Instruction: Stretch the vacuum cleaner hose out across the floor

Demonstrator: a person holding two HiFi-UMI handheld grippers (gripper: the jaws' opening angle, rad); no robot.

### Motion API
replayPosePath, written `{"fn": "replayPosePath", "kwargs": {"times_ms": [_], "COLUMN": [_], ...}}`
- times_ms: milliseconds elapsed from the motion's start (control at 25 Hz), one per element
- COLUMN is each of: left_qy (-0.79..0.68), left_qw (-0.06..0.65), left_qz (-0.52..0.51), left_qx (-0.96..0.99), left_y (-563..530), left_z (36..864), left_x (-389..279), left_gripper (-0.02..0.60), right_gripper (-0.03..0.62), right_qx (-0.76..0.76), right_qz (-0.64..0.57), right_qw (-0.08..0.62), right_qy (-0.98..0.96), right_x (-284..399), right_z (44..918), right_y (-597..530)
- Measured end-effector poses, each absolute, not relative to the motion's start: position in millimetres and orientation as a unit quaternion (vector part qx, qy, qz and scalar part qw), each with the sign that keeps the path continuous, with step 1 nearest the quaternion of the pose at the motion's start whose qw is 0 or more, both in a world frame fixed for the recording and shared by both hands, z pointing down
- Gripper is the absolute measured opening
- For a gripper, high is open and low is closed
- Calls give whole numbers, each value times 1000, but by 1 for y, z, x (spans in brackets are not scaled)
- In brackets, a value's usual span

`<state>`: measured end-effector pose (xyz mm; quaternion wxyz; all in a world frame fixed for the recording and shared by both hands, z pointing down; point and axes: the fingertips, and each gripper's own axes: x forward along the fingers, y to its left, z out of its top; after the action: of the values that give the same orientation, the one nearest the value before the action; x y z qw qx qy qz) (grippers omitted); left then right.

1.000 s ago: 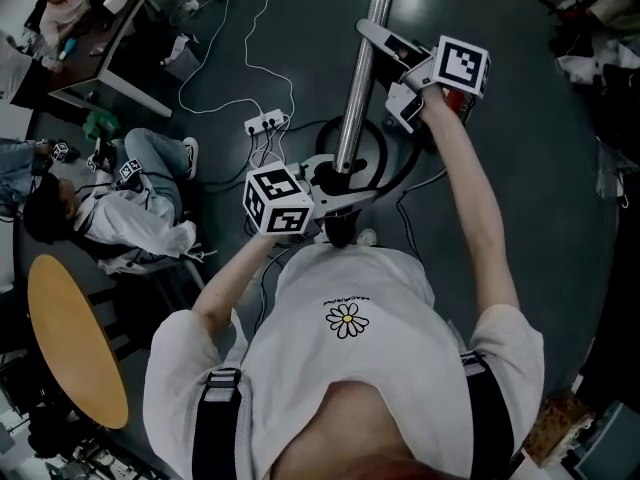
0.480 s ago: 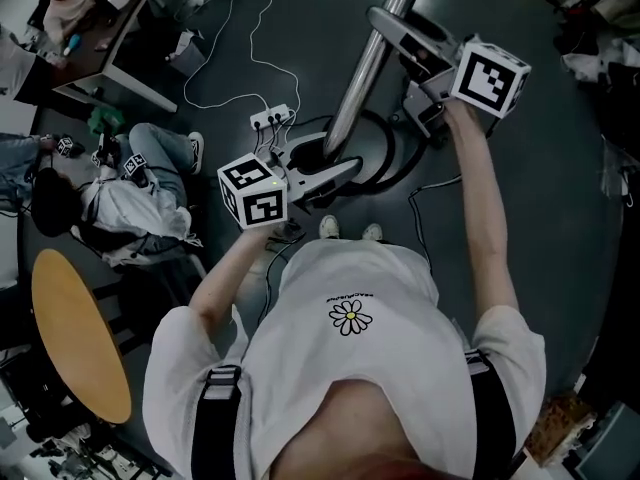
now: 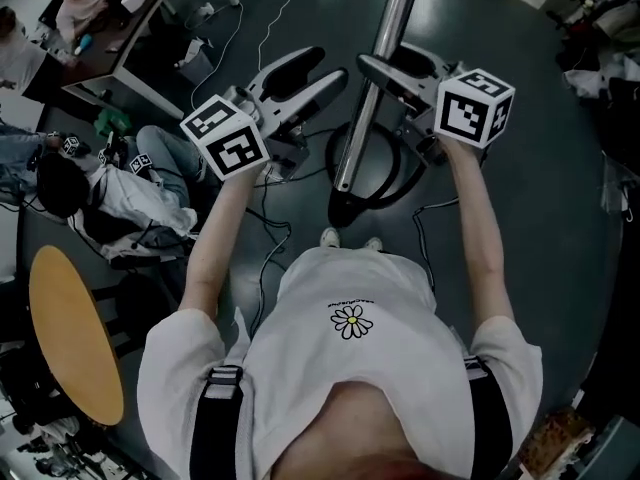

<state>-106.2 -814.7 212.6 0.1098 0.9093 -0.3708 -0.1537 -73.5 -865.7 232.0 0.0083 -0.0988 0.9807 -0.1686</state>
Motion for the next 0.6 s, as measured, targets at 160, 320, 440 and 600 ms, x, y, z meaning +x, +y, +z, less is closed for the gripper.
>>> {"fn": "replayPosePath", "kwargs": {"times_ms": [160, 320, 440, 600], "left_qy": [-383, -385, -382, -364], "left_qw": [87, 114, 144, 172], "left_qz": [-111, -78, -74, -84], "left_qx": [913, 912, 910, 911], "left_y": [-846, -859, -860, -857], "left_z": [181, 189, 207, 226], "left_x": [-110, -108, -108, -114], "left_gripper": [244, 244, 245, 245], "right_gripper": [230, 233, 233, 236], "right_qx": [-55, -15, 13, 30], "right_qz": [-137, -107, -89, -78], "right_qw": [-46, -102, -133, -168], "right_qy": [988, 989, 987, 982], "right_x": [-98, -111, -119, -124], "right_z": [267, 300, 320, 341], "right_y": [-823, -784, -763, -752]}}
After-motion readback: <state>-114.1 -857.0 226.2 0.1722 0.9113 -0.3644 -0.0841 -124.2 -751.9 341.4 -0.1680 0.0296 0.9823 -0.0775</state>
